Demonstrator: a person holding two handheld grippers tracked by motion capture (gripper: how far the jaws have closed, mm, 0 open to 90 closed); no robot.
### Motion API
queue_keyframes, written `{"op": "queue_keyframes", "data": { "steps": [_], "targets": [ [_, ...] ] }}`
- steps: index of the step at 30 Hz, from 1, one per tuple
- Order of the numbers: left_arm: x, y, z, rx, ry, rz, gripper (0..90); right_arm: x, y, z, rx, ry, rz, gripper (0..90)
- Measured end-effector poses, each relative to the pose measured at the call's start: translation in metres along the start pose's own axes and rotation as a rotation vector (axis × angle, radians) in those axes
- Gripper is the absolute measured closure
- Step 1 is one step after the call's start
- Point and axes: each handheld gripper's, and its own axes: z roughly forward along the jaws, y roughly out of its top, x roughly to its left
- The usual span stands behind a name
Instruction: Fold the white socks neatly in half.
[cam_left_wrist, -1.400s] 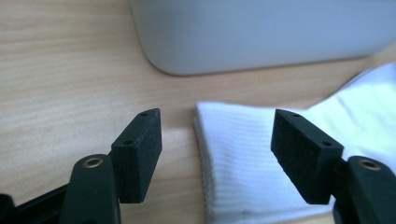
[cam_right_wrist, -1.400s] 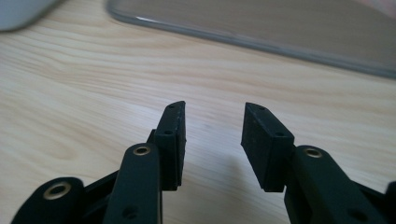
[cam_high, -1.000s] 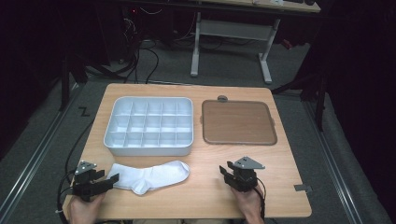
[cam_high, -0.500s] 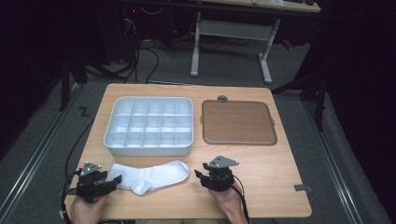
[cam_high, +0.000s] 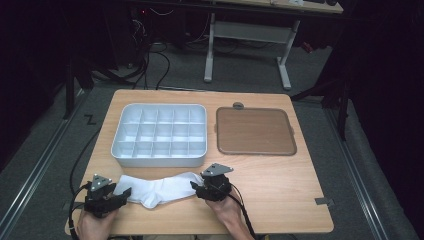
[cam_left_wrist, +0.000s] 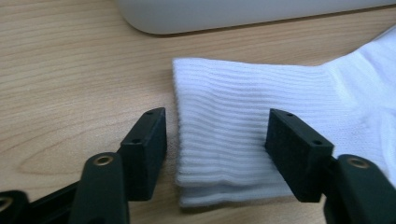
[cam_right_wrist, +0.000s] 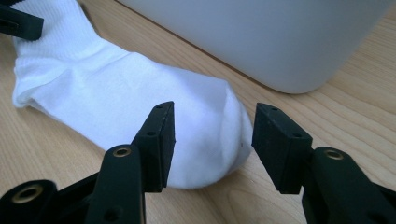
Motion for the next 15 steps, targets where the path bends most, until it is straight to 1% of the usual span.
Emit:
{"op": "queue_keyframes", "data": {
  "steps": [2, 3, 5, 9, 10, 13, 15],
  "targets": [
    [-0.001, 0.0, 0.0, 0.004, -0.005, 0.002, 43.7, 0.001, 0.001, 0.004, 0.009, -0.003, 0.001, 50.3],
    [-0.001, 0.0, -0.001, 0.004, -0.006, 0.0, 44.6, 0.001, 0.001, 0.007, 0.017, -0.005, 0.006, 50.8],
    [-0.001, -0.001, -0.001, 0.003, -0.007, 0.001, 45.7, 0.001, 0.0, 0.011, 0.03, -0.006, 0.002, 52.9],
    [-0.002, -0.001, -0.001, 0.003, -0.008, 0.002, 48.2, 0.005, -0.002, 0.018, 0.067, -0.018, -0.025, 60.1],
    [-0.001, -0.001, -0.001, 0.003, -0.009, 0.007, 49.1, 0.006, -0.003, 0.019, 0.073, -0.021, -0.038, 61.5],
    [-0.001, -0.002, -0.002, 0.002, -0.03, -0.001, 54.8, 0.005, -0.004, 0.019, 0.069, -0.016, -0.048, 67.1],
    [-0.002, -0.002, -0.002, 0.013, -0.043, 0.005, 58.7, 0.005, -0.004, 0.018, 0.073, -0.015, -0.056, 71.1]
  ]
}}
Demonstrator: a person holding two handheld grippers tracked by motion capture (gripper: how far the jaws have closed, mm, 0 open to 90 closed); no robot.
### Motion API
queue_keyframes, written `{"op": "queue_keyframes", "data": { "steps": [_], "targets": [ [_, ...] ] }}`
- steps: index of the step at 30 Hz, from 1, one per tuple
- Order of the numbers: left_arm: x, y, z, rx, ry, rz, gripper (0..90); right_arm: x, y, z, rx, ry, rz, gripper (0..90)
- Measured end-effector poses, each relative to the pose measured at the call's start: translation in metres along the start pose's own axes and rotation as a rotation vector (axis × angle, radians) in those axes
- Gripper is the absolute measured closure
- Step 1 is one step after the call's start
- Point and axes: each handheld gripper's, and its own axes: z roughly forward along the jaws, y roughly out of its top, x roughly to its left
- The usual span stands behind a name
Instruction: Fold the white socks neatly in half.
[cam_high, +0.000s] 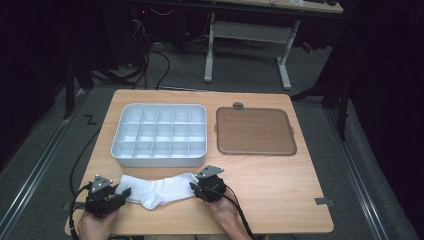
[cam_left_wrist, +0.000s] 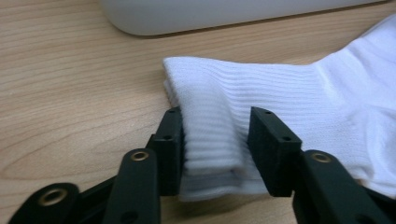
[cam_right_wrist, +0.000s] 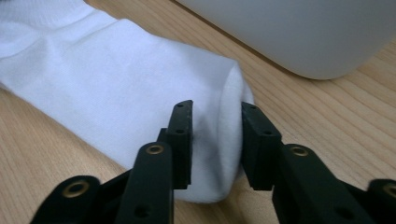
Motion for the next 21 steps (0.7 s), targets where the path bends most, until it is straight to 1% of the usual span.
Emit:
{"op": "queue_keyframes", "data": {
  "steps": [1, 4, 9, 11, 14, 16, 19, 21],
  "targets": [
    [-0.0003, 0.0005, 0.0002, 0.007, -0.002, -0.001, 59.9, -0.0008, -0.0002, -0.0001, -0.002, 0.003, -0.007, 72.8],
    [-0.0012, 0.0016, 0.0012, 0.023, -0.013, -0.013, 65.0, -0.0015, -0.0004, -0.0003, 0.001, 0.011, -0.003, 78.3],
    [-0.0031, 0.0016, 0.0026, 0.034, -0.031, -0.036, 72.8, -0.0026, -0.0006, -0.0009, 0.003, 0.014, -0.006, 82.0],
    [-0.003, 0.0017, 0.0025, 0.039, -0.038, -0.036, 74.5, -0.0029, -0.0008, -0.0009, 0.0, 0.018, -0.004, 82.9],
    [-0.0027, 0.0033, 0.0025, 0.052, -0.047, -0.056, 76.6, -0.003, -0.0008, -0.0012, -0.001, 0.024, 0.001, 84.0],
    [-0.0022, 0.0041, 0.0025, 0.059, -0.054, -0.062, 77.5, -0.0031, -0.001, -0.002, 0.0, 0.022, -0.008, 84.5],
    [-0.0041, 0.0037, 0.0029, 0.062, -0.069, -0.061, 78.3, -0.004, -0.0021, -0.0042, -0.005, 0.015, -0.011, 84.9],
    [-0.0068, 0.0036, 0.0045, 0.066, -0.078, -0.058, 78.5, -0.0058, -0.0028, -0.0061, -0.015, 0.011, 0.0, 85.0]
  ]
}}
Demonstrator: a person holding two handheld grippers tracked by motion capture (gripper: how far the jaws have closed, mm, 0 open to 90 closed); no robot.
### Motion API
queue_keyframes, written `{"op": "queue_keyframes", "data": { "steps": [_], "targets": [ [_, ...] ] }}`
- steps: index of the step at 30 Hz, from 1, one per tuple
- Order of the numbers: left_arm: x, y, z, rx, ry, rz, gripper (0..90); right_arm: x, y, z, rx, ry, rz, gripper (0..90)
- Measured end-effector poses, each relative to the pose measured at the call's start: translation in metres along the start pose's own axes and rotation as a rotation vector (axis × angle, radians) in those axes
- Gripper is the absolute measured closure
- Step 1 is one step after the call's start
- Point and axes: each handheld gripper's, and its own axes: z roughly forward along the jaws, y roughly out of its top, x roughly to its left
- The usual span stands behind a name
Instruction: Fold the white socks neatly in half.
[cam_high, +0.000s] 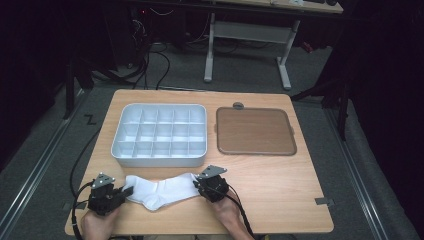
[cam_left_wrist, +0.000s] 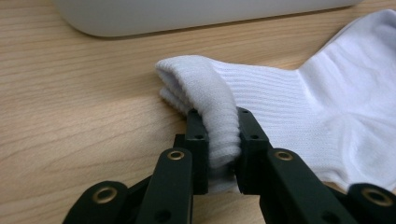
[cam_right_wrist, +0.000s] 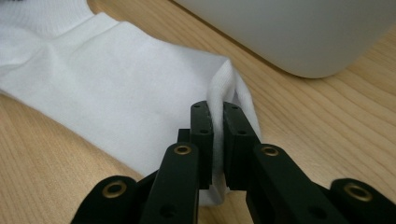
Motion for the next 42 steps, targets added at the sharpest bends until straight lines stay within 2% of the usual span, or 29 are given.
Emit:
{"op": "queue_keyframes", "data": {
  "steps": [4, 9, 15, 18, 21, 32, 42],
  "targets": [
    [-0.005, 0.0, 0.003, 0.012, -0.012, 0.007, 78.8, -0.004, -0.001, -0.005, -0.003, -0.007, 0.006, 85.1],
    [-0.017, -0.003, 0.009, 0.026, -0.047, 0.021, 78.8, -0.012, -0.007, -0.015, -0.003, -0.025, 0.018, 85.1],
    [-0.033, -0.005, 0.018, 0.035, -0.085, 0.02, 78.8, -0.023, -0.016, -0.027, -0.003, -0.047, 0.046, 85.1],
    [-0.04, -0.008, 0.024, 0.048, -0.094, 0.044, 78.8, -0.028, -0.021, -0.031, 0.001, -0.055, 0.058, 85.1],
    [-0.046, -0.012, 0.029, 0.061, -0.106, 0.048, 78.8, -0.034, -0.028, -0.036, 0.0, -0.07, 0.074, 85.0],
    [-0.067, -0.018, 0.043, 0.078, -0.141, 0.057, 78.7, -0.047, -0.043, -0.052, 0.009, -0.101, 0.112, 84.9],
    [-0.08, -0.027, 0.056, 0.102, -0.173, 0.035, 78.6, -0.06, -0.055, -0.067, 0.009, -0.141, 0.14, 84.8]
  ]
}}
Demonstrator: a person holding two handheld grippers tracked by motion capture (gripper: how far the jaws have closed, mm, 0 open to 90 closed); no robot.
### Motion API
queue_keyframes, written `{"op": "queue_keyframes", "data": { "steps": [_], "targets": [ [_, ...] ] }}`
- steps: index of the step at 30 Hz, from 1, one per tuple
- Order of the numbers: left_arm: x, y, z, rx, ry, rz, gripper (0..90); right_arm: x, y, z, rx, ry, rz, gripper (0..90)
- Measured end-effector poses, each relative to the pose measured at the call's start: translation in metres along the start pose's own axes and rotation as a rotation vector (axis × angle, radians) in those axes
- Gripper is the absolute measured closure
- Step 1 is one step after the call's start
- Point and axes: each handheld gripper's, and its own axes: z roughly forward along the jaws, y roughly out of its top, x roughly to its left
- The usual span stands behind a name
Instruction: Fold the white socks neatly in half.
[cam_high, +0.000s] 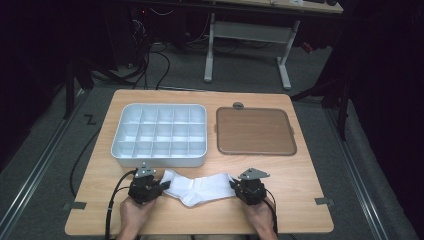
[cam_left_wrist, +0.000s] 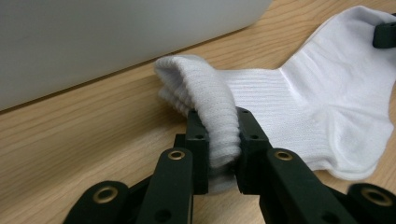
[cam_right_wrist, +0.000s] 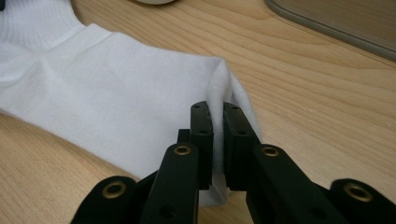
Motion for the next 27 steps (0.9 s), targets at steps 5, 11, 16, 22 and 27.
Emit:
{"op": "queue_keyframes", "data": {
  "steps": [5, 11, 16, 22, 27],
  "targets": [
    [-0.004, -0.003, 0.006, 0.01, -0.011, 0.002, 78.6, -0.006, -0.003, -0.006, -0.004, -0.016, 0.017, 84.7],
    [-0.011, -0.004, 0.011, 0.019, -0.017, 0.028, 78.5, -0.01, -0.007, -0.01, -0.005, -0.033, 0.022, 84.5],
    [-0.013, -0.005, 0.014, 0.022, -0.022, 0.023, 78.4, -0.014, -0.01, -0.01, 0.002, -0.039, 0.041, 84.2],
    [-0.015, -0.006, 0.015, 0.03, -0.029, 0.03, 78.4, -0.015, -0.012, -0.011, 0.005, -0.046, 0.052, 83.9],
    [-0.016, -0.006, 0.018, 0.028, -0.034, 0.03, 78.3, -0.017, -0.014, -0.01, 0.001, -0.057, 0.059, 82.9]
  ]
}}
